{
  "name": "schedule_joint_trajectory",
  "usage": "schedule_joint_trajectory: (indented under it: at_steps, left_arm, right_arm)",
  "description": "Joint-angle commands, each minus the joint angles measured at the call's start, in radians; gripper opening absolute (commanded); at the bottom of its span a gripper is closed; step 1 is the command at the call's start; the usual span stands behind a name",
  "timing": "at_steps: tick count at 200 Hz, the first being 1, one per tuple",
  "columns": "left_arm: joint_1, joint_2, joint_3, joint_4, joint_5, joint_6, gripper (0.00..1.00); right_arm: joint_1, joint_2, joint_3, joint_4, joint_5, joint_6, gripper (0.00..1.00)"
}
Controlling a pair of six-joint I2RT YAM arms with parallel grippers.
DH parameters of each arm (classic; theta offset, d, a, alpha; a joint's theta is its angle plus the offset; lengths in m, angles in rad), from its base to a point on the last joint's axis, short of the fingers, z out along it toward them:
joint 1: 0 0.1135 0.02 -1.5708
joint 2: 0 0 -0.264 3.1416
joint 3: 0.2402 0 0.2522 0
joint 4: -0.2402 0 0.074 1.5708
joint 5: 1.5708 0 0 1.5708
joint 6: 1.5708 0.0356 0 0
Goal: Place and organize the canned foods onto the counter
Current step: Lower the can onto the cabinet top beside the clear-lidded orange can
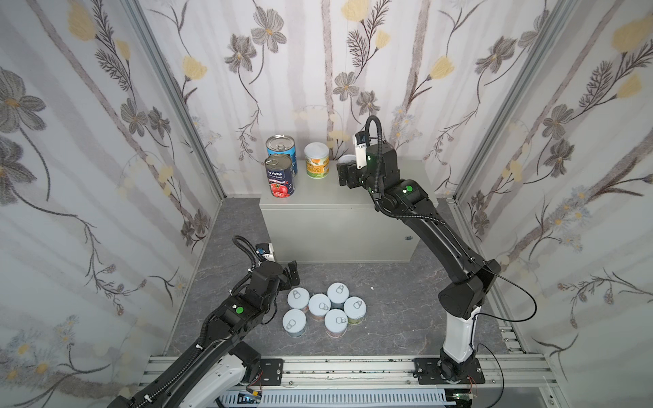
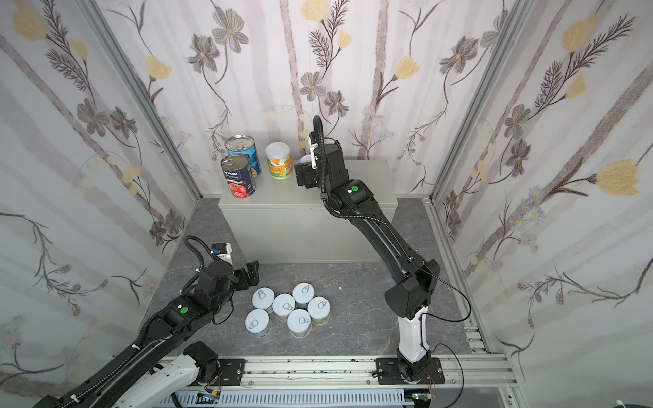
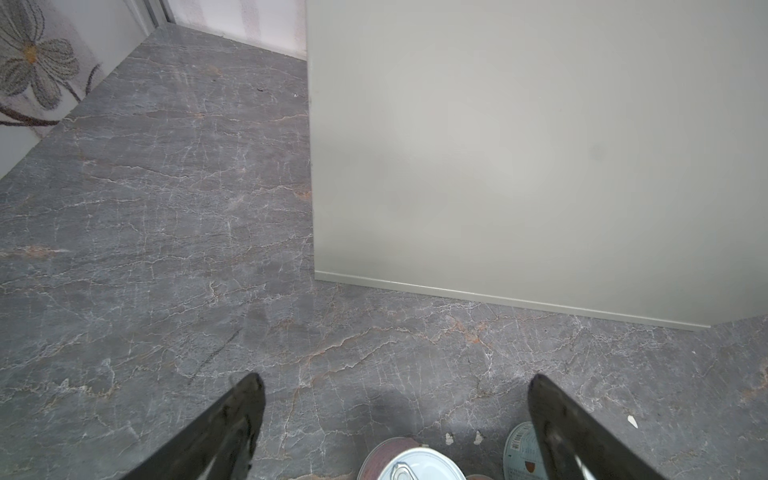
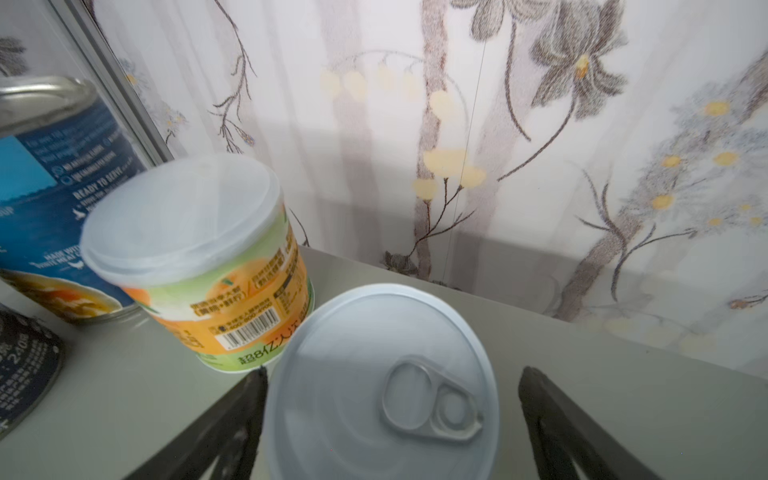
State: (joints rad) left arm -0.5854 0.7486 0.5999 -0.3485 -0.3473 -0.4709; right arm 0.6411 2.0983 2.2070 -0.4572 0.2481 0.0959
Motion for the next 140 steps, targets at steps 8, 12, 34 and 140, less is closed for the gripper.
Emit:
schedule_joint_trajectory:
  at_steps: [8,12,34,140]
  left_arm:
    - [0.002,-0.003,-0.002,0.0,-0.017,-0.013,1.0]
    - [0.001,-0.003,-0.002,-0.001,-0.016,-0.014,1.0]
    - [0.004,-0.009,-0.005,-0.003,-0.021,-0.013,1.0]
    - [0.007,-0.003,0.001,0.008,-0.024,-0.004,1.0]
  right_arm:
    - [0.0,0.004,-0.018,-0.003,-0.022,0.027,0.92]
    - [0.0,0.006,-0.018,-0.002,-0.022,0.029,0.91]
    - [0.0,0.014,-0.018,0.006,0.007,0.037,0.87]
    - [-0.012,0.06,-0.012,0.067,0.01,0.047,0.74]
